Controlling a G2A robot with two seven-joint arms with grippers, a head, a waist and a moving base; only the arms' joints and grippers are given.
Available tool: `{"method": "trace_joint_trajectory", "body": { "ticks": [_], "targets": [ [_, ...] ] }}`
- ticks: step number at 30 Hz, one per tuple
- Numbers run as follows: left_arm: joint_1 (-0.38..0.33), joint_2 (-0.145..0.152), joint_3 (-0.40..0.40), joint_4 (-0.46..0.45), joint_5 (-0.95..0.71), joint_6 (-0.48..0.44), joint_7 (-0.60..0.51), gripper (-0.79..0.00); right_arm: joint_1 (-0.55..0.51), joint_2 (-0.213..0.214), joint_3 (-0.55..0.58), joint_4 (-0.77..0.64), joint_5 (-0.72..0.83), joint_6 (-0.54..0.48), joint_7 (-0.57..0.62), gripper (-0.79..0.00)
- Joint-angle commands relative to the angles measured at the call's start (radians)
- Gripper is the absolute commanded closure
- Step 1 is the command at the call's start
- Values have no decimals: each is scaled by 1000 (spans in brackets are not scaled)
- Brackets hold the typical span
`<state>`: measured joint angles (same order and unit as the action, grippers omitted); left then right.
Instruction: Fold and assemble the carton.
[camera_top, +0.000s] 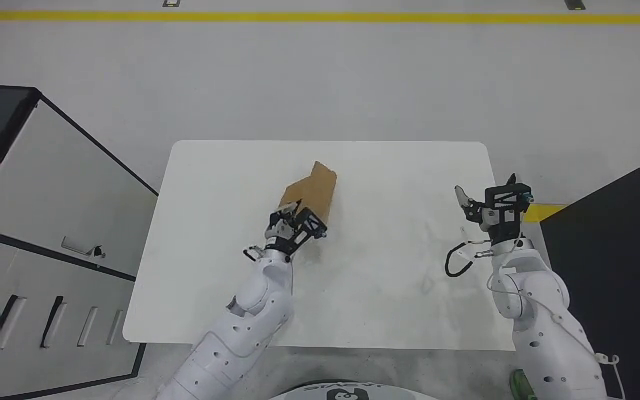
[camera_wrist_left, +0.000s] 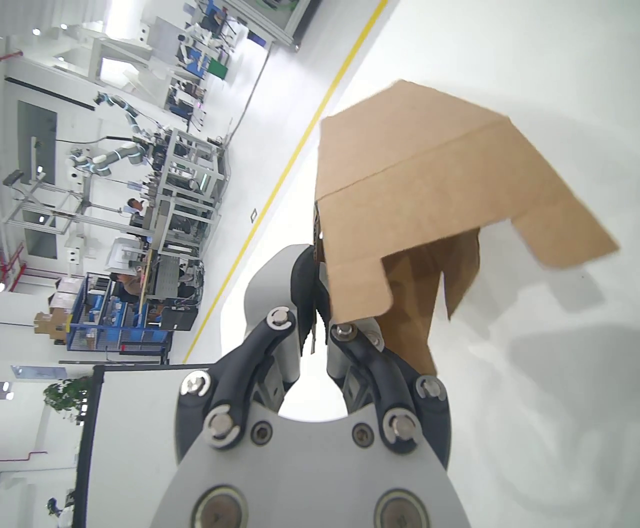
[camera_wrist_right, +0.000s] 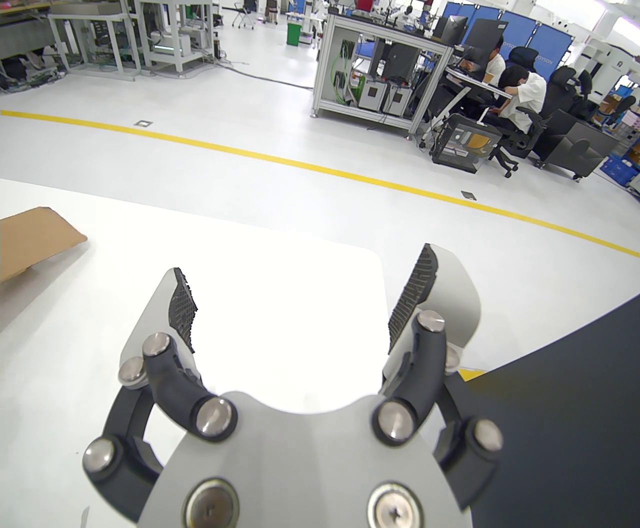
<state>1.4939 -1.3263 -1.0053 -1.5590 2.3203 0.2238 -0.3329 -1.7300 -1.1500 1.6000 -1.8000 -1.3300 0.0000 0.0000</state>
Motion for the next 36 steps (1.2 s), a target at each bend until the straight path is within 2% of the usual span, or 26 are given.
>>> {"method": "trace_joint_trajectory", "body": {
  "ticks": [1, 7, 13, 23, 25, 33, 36],
  "targets": [
    [33, 9, -23, -56, 26, -7, 51, 0, 0, 0, 0, 0, 0, 0, 0, -785],
    [129, 38, -97, -222, 80, -83, 201, 0, 0, 0, 0, 0, 0, 0, 0, -785],
    [203, 60, -140, -341, 117, -135, 368, 0, 0, 0, 0, 0, 0, 0, 0, -785],
    [201, 60, -141, -343, 102, -142, 381, 0, 0, 0, 0, 0, 0, 0, 0, -785],
    [206, 61, -157, -367, -1, -137, 454, 0, 0, 0, 0, 0, 0, 0, 0, -785],
    [259, 95, -299, -418, -58, -174, 831, 0, 0, 0, 0, 0, 0, 0, 0, -785],
    [279, 105, -341, -433, -81, -190, 938, 0, 0, 0, 0, 0, 0, 0, 0, -785]
  ]
}}
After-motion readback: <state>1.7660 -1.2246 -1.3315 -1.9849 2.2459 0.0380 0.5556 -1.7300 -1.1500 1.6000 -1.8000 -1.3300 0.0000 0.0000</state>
